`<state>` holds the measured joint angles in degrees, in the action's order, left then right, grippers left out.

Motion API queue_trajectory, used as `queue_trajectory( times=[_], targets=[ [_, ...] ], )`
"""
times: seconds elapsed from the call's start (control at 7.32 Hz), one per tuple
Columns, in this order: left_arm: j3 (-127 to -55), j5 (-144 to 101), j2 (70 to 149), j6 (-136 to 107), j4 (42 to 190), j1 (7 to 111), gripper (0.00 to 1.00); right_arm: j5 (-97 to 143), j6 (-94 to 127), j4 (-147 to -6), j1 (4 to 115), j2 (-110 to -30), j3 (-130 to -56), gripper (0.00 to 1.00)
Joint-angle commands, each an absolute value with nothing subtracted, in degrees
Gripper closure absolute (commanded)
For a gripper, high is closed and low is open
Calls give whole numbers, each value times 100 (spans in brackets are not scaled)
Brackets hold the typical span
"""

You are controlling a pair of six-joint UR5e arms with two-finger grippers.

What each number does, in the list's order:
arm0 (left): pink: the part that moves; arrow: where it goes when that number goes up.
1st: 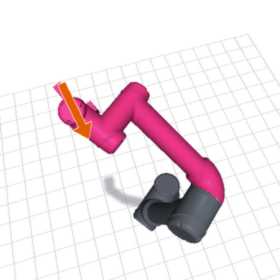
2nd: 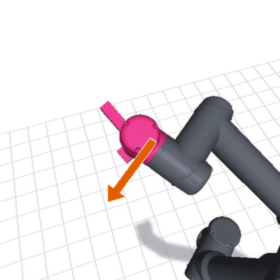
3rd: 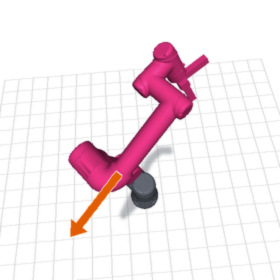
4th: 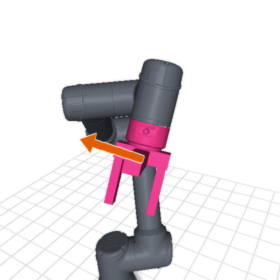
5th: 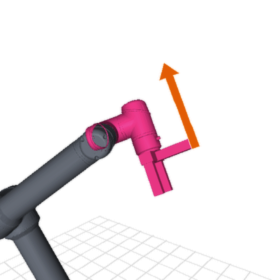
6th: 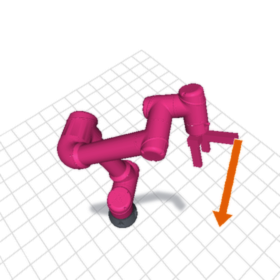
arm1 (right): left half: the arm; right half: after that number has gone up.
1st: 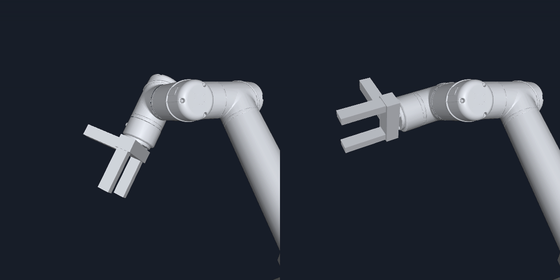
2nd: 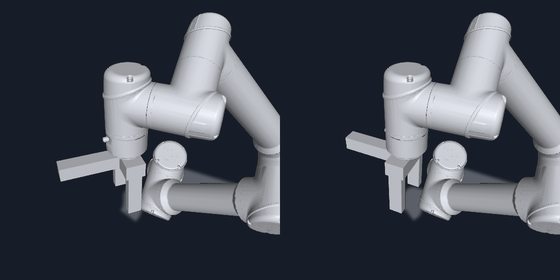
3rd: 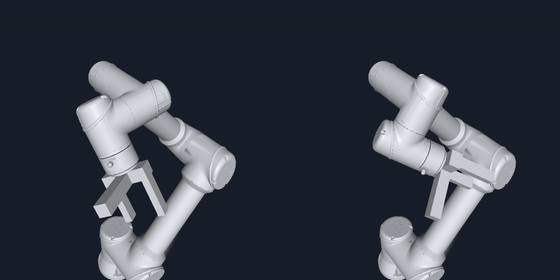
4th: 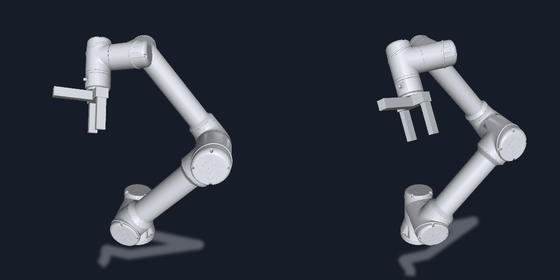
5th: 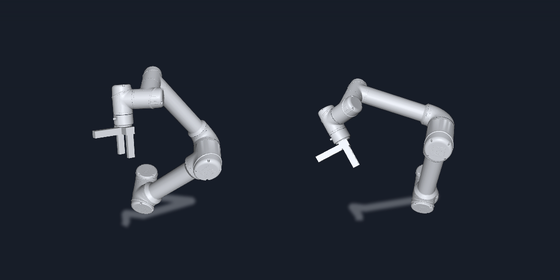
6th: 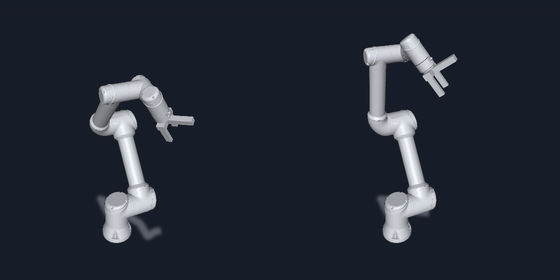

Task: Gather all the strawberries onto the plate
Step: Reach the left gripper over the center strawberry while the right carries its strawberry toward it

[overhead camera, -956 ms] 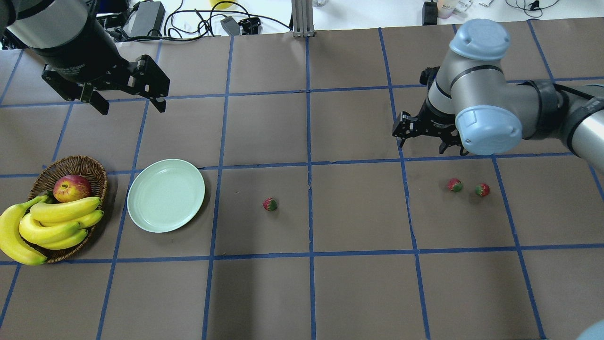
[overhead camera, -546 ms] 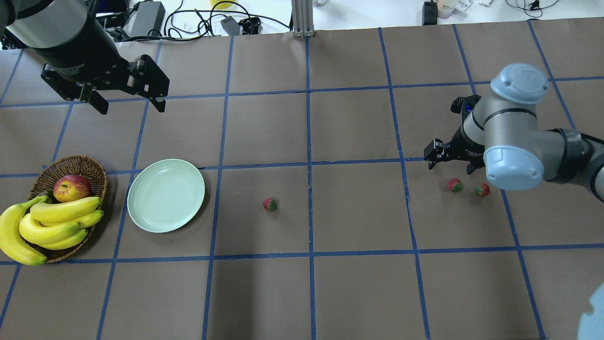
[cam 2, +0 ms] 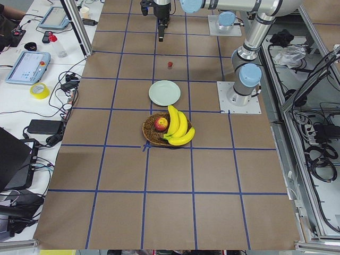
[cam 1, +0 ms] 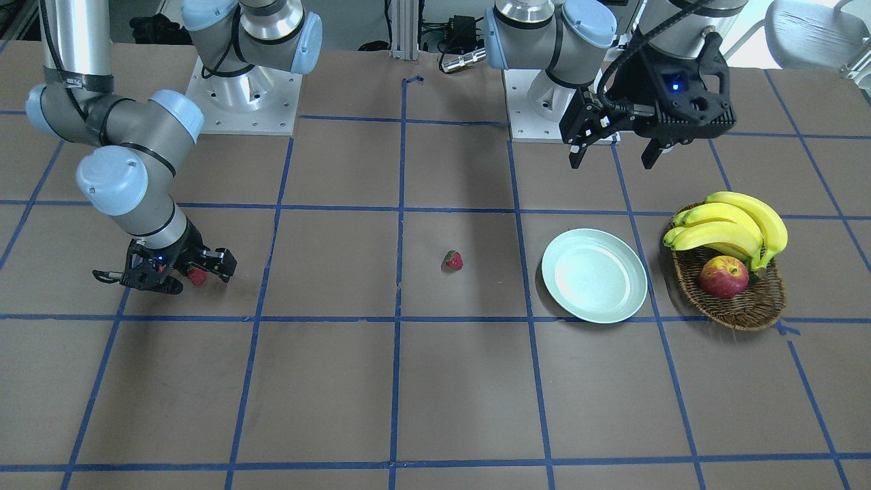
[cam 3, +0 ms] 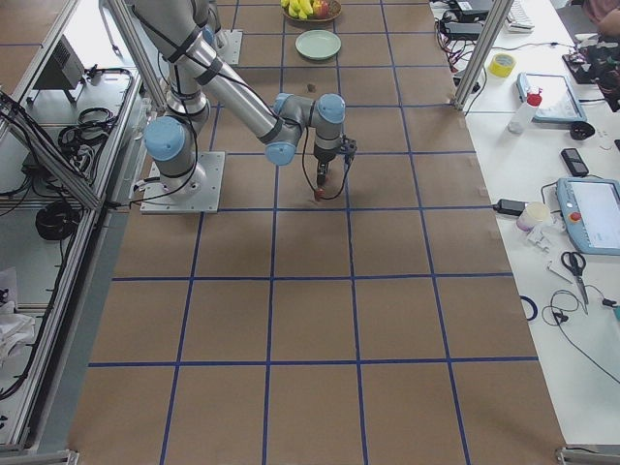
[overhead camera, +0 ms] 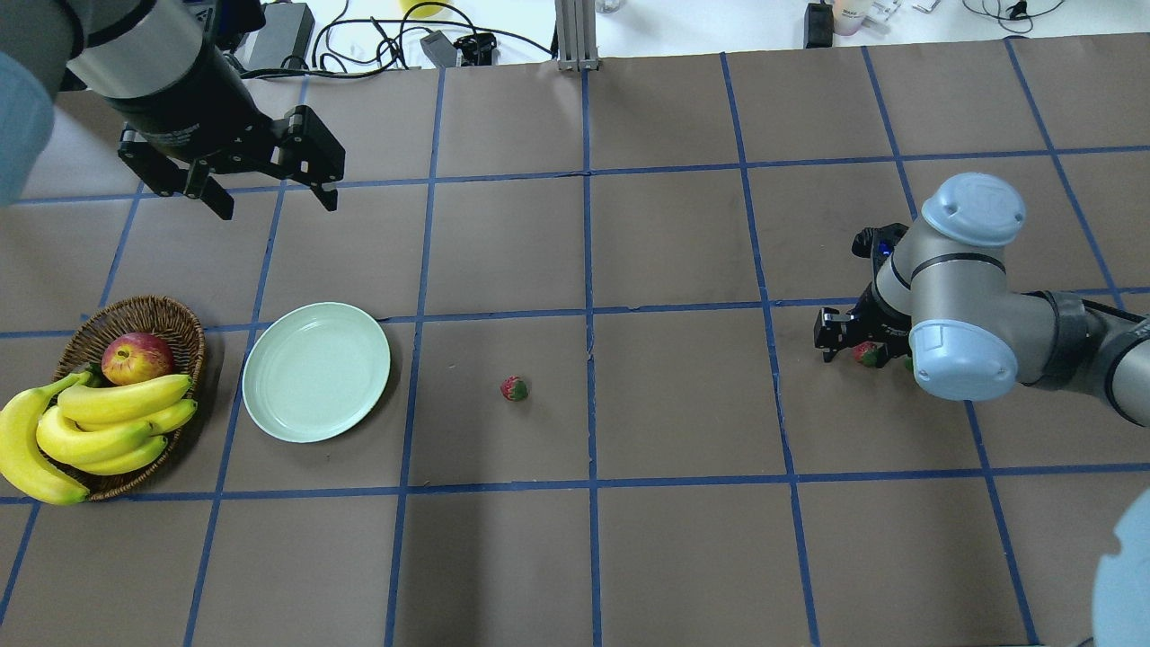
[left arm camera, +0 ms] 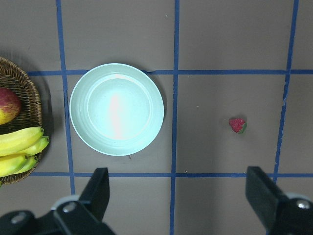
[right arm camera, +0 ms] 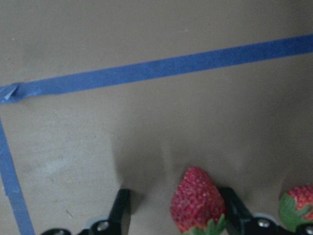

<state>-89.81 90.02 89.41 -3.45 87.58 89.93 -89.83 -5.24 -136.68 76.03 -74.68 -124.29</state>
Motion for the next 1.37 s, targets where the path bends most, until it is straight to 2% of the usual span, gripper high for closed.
queue_trajectory(
  times=[0.0, 0.27, 0.41, 0.55, 0.96, 1.23],
  targets=[
    [-9498, 9070, 9393, -1078, 7793, 9856, 0, -9078, -554, -13632, 7611, -7523, -12384, 99],
    [-10620, 8957, 9763, -1799, 6407, 10081, 0, -9150, -5, -13371, 7882, -7619, -12139, 99],
    [-11165, 8878, 9973, -1802, 5772, 10098, 0, -9106, 792, -13212, 8458, -7646, -11981, 99],
    [-11380, 8851, 10167, -1828, 5322, 10099, 0, -9097, 1592, -13210, 9082, -7612, -11814, 99],
    [-11408, 8561, 10581, -2109, 5256, 10266, 0, -8223, 2803, -13332, 10297, -7367, -11690, 99],
    [-11399, 8534, 10766, -2109, 5195, 10292, 3, -7964, 2733, -13577, 10397, -7322, -11698, 99]
  ],
)
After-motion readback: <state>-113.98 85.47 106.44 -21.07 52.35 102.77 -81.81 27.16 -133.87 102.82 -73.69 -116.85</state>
